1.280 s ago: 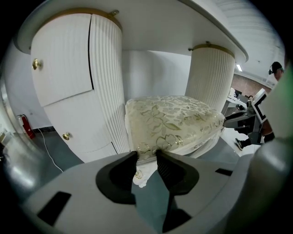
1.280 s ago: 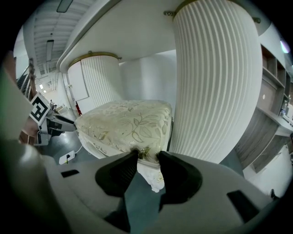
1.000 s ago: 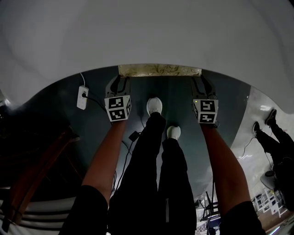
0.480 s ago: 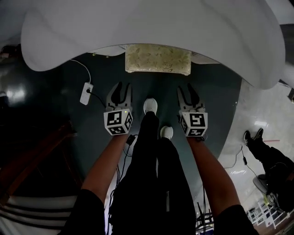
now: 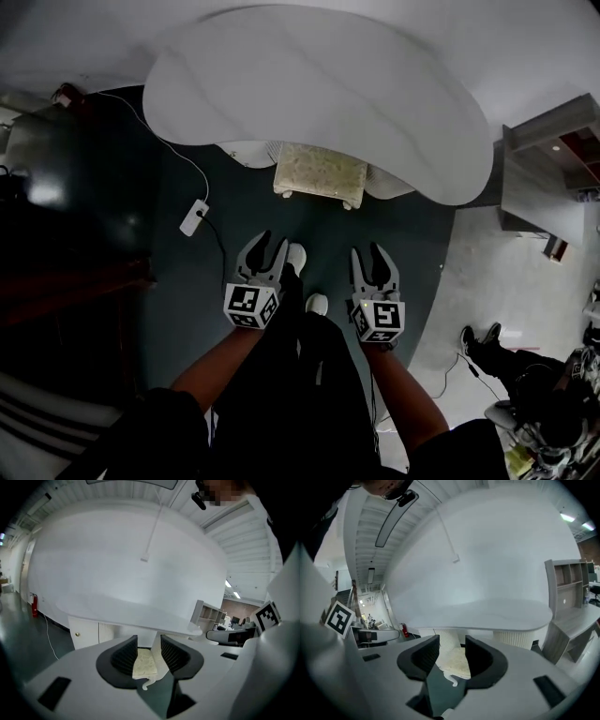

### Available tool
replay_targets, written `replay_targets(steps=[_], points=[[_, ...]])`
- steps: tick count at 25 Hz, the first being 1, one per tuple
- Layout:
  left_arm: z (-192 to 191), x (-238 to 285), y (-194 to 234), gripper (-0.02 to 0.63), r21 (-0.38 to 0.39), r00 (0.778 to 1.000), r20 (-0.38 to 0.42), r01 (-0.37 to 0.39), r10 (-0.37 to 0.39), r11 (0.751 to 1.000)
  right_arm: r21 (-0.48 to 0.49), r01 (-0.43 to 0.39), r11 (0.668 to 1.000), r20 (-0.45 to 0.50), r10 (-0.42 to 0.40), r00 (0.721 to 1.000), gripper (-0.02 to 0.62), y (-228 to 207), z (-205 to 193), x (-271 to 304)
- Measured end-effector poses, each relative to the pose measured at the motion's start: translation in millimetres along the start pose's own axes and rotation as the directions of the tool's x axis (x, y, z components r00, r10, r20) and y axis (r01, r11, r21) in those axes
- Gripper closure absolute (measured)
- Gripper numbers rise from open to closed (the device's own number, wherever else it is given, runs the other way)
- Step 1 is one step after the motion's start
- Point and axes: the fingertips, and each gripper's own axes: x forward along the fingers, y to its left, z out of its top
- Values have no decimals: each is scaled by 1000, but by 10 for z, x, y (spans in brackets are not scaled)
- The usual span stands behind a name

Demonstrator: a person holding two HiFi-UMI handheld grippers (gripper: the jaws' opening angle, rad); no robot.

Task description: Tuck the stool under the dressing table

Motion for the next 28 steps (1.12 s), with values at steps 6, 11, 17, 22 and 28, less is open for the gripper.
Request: replay_targets(steps=[6, 11, 17, 22, 28], points=[[701, -836, -593, 460, 20, 995, 93, 45, -47, 999, 19, 7, 1000, 54, -8, 999, 431, 370, 673, -773], [1185, -1354, -980, 505, 0, 968, 179, 177, -175, 984, -34, -38, 999, 84, 40, 996, 433, 817, 1167, -1127], [1635, -1695, -915, 577, 19, 946, 209, 249, -248, 968, -61, -30, 998, 226, 43, 973, 540, 1360, 1797, -1375], [1991, -1891, -659, 589, 63, 946, 213, 236, -244, 970, -93, 1, 996, 260, 24, 965, 552, 1814, 2114, -1338], [2254, -1994, -378, 589, 100, 934, 247, 241, -259, 965, -145, 32, 989, 287, 11, 958, 552, 2161, 2355, -1182]])
